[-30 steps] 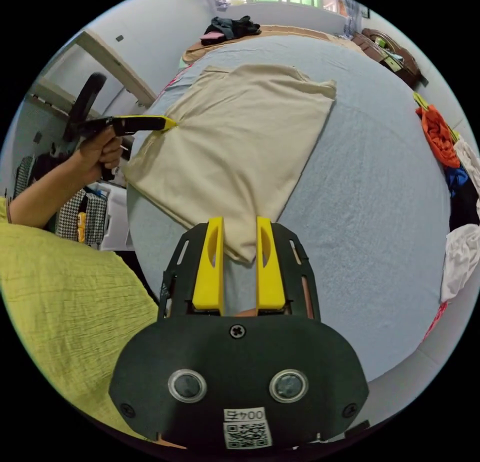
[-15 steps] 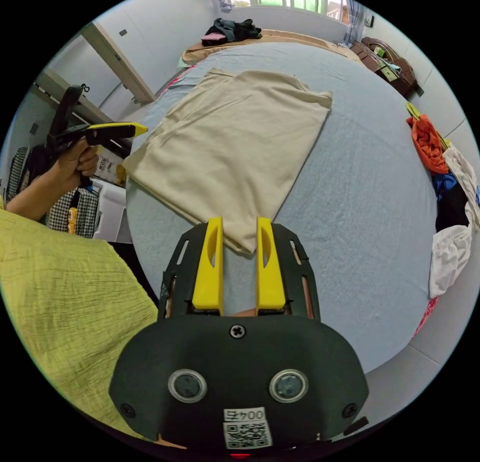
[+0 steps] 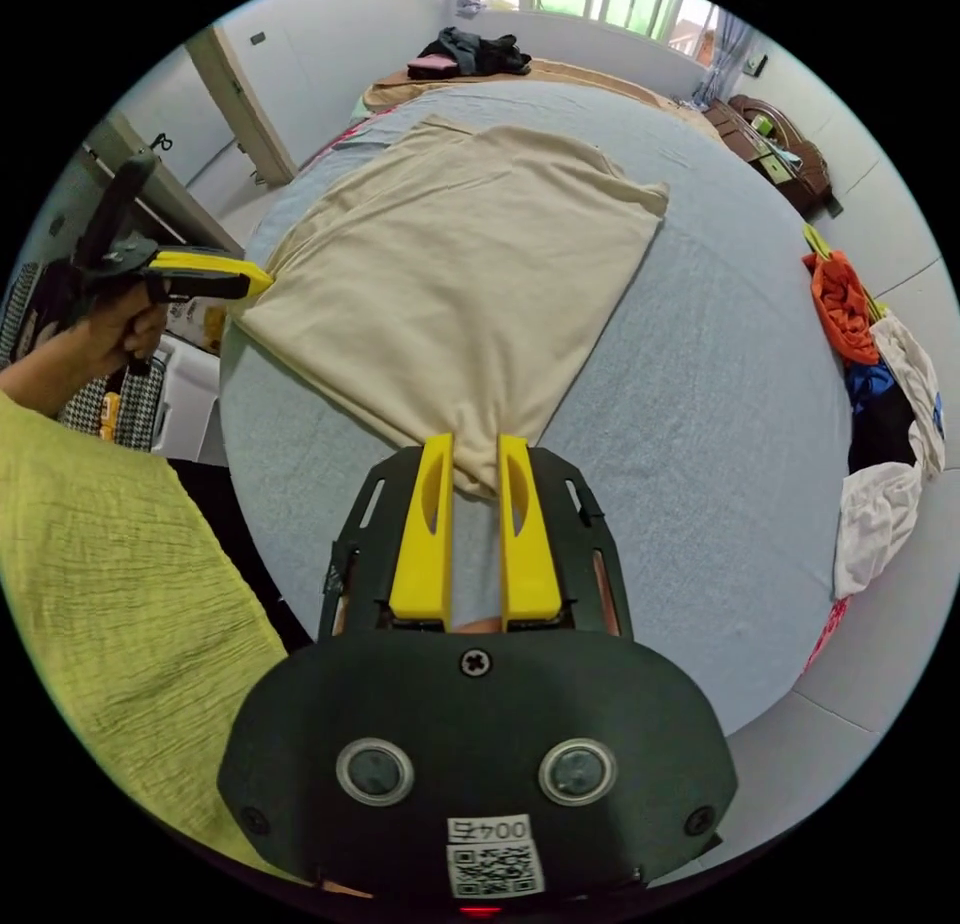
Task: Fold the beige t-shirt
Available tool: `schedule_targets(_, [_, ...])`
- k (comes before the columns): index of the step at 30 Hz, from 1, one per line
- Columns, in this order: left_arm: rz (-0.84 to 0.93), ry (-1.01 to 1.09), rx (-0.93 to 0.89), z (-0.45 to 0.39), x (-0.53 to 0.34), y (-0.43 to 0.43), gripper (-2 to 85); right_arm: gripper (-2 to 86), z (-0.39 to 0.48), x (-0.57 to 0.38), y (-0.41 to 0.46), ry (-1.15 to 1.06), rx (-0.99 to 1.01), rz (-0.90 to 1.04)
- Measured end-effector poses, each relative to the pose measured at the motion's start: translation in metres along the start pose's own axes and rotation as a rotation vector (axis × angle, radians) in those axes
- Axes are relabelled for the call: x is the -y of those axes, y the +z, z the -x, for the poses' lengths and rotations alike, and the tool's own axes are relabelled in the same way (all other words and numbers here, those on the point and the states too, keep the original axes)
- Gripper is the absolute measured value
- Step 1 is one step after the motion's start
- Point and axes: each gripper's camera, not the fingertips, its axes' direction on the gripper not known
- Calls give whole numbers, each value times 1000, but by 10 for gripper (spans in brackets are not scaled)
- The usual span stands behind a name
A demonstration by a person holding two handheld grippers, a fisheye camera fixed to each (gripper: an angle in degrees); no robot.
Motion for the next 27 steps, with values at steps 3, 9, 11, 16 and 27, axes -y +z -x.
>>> schedule_targets(3, [-11,-12,-83,16,-2,0,2,74,-1,-5,-1,14,11,-22])
schedule_targets(9, [-90,-109,-171,45,-9,-16,4,79,-16,0,-24,124,126,-66])
schedule_targets(11, [-160,-202,-172,59,-12,-27,7,82,-13,1,-24,126,133,-62])
schedule_targets(16, [-207,-331,-269,92,-4,-29,20,89,-5,2,-2,126,126,12])
schedule_targets(27, [-133,-229,-193,101,29,-18,59,97,-20,6,1,156,181,24])
